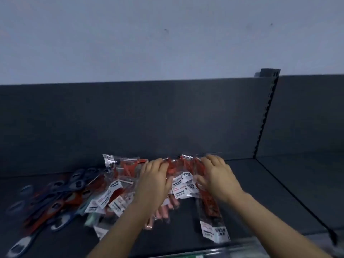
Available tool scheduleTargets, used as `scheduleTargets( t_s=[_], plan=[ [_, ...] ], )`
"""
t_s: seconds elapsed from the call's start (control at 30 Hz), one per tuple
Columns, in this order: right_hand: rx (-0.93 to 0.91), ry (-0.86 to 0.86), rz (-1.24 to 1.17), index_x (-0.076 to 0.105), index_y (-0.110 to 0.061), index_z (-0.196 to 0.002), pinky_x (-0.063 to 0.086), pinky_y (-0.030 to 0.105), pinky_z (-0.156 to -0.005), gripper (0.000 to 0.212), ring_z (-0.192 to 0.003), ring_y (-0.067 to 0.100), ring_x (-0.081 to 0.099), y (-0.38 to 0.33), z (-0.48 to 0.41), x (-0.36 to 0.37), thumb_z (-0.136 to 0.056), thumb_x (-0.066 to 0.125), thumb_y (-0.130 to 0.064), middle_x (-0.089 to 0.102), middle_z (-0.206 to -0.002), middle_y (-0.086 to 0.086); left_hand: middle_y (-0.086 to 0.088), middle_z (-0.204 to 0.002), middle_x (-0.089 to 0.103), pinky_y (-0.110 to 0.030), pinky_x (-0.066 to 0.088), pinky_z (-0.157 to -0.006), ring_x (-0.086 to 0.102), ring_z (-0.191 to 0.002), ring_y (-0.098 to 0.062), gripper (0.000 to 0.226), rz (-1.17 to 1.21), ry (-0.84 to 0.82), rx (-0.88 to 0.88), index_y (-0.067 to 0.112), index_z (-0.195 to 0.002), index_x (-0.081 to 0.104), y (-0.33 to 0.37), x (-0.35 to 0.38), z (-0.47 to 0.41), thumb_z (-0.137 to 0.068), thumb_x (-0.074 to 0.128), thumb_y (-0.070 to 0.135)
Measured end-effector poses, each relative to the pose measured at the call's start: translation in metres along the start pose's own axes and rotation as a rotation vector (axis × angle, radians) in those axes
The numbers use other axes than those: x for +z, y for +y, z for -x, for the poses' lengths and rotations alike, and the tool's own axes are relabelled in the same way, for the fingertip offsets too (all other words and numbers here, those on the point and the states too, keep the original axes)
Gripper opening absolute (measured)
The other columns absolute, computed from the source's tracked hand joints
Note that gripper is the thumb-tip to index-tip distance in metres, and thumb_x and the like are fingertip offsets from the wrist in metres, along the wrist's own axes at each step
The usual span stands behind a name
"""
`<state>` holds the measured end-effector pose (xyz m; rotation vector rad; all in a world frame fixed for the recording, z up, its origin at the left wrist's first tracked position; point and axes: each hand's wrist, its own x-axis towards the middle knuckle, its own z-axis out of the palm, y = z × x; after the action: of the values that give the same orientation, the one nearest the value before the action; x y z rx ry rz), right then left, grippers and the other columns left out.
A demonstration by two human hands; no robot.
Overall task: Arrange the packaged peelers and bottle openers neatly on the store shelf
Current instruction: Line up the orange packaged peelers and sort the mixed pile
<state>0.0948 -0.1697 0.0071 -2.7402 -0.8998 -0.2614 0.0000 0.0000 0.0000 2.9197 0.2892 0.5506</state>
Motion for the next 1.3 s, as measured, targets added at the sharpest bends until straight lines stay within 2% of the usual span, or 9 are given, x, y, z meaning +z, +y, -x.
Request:
scheduleTargets(
  t_s=[0.33,0.47,0.6,0.77,0.9,1.03,1.13,1.2,1.3],
  plan=[
    [0.032,-0.118,-0.071,0.021,-0.017,-0.148,0.024,0.042,-0.112,0.077,-0.141,0.026,0.019,0.029,-0.03,0.033,-0.088,0.049,-0.057,0.025,-0.153,0.006,-0.001,-0.146,0.031,-0.039,0.013,-0.116,0.025,-0.135,-0.021,0.057,-0.052,-0.089,-0.153,0.018,-0.141,0.032,0.005,0.038,-0.029,-0.095,0.035,0.05],
    [0.039,-0.186,-0.083,0.017,-0.016,-0.148,0.024,0.047,-0.112,0.09,-0.142,0.03,0.014,0.046,-0.045,0.045,-0.082,0.047,-0.069,0.015,-0.156,0.006,-0.002,-0.152,0.02,-0.045,0.009,-0.115,0.018,-0.138,-0.024,0.08,-0.131,-0.138,-0.239,0.02,-0.145,0.022,0.012,0.054,-0.038,-0.082,0.009,0.068],
    [0.074,-0.288,-0.123,0.006,-0.021,-0.15,0.022,0.05,-0.112,0.102,-0.142,0.037,0.01,0.058,-0.054,0.055,-0.075,0.044,-0.078,0.002,-0.158,0.004,-0.005,-0.156,0.007,-0.048,0.004,-0.115,0.004,-0.143,-0.028,0.095,-0.158,-0.206,-0.331,0.024,-0.148,0.011,0.021,0.068,-0.042,-0.069,-0.007,0.074],
    [0.095,-0.383,-0.153,0.001,-0.023,-0.15,0.023,0.054,-0.11,0.103,-0.141,0.044,0.002,0.059,-0.064,0.066,-0.075,0.047,-0.077,-0.005,-0.158,0.004,-0.002,-0.156,0.014,-0.045,0.004,-0.115,0.006,-0.143,-0.026,0.101,-0.181,-0.2,-0.354,0.028,-0.147,0.019,0.028,0.072,-0.036,-0.063,-0.013,0.073],
    [0.055,-0.35,-0.297,0.0,-0.025,-0.15,0.021,0.052,-0.113,0.1,-0.143,0.04,-0.002,0.052,-0.066,0.07,-0.078,0.061,-0.059,-0.008,-0.157,0.004,-0.004,-0.149,0.029,-0.049,0.012,-0.112,0.017,-0.137,-0.031,0.072,-0.106,-0.02,-0.53,0.03,-0.136,0.043,0.027,0.062,-0.037,-0.084,0.016,0.072],
    [0.204,-0.325,-0.543,-0.005,-0.025,-0.15,0.02,0.049,-0.114,0.105,-0.143,0.038,-0.002,0.048,-0.068,0.067,-0.077,0.063,-0.058,-0.014,-0.156,0.009,-0.021,-0.152,0.012,-0.054,0.018,-0.108,0.019,-0.135,-0.043,0.086,-0.091,-0.131,-0.747,0.02,-0.146,0.018,0.026,0.06,-0.047,-0.081,0.031,0.074],
    [0.282,-0.289,-0.623,0.006,-0.02,-0.149,0.025,0.047,-0.112,0.103,-0.14,0.037,0.01,0.043,-0.073,0.069,-0.075,0.068,-0.055,0.007,-0.153,0.015,-0.023,-0.148,0.017,-0.052,0.024,-0.106,0.025,-0.132,-0.043,0.089,-0.045,-0.134,-0.685,0.016,-0.146,0.013,0.027,0.064,-0.056,-0.081,0.049,0.065],
    [0.275,-0.282,-0.699,0.021,-0.019,-0.145,0.034,0.045,-0.109,0.089,-0.133,0.033,0.029,0.037,-0.077,0.07,-0.076,0.071,-0.043,0.03,-0.141,0.015,-0.02,-0.145,0.02,-0.052,0.027,-0.105,0.029,-0.129,-0.041,0.088,0.023,-0.107,-0.626,0.017,-0.145,0.013,0.024,0.062,-0.059,-0.08,0.059,0.054],
    [0.283,-0.329,-0.805,0.04,-0.025,-0.13,0.043,0.044,-0.102,0.064,-0.117,0.028,0.048,0.032,-0.08,0.07,-0.074,0.071,-0.024,0.043,-0.123,0.007,-0.017,-0.138,0.026,-0.052,0.032,-0.104,0.038,-0.121,-0.04,0.084,0.215,-0.094,-0.592,0.023,-0.142,0.018,0.011,0.054,-0.058,-0.076,0.067,0.039]
  ],
)
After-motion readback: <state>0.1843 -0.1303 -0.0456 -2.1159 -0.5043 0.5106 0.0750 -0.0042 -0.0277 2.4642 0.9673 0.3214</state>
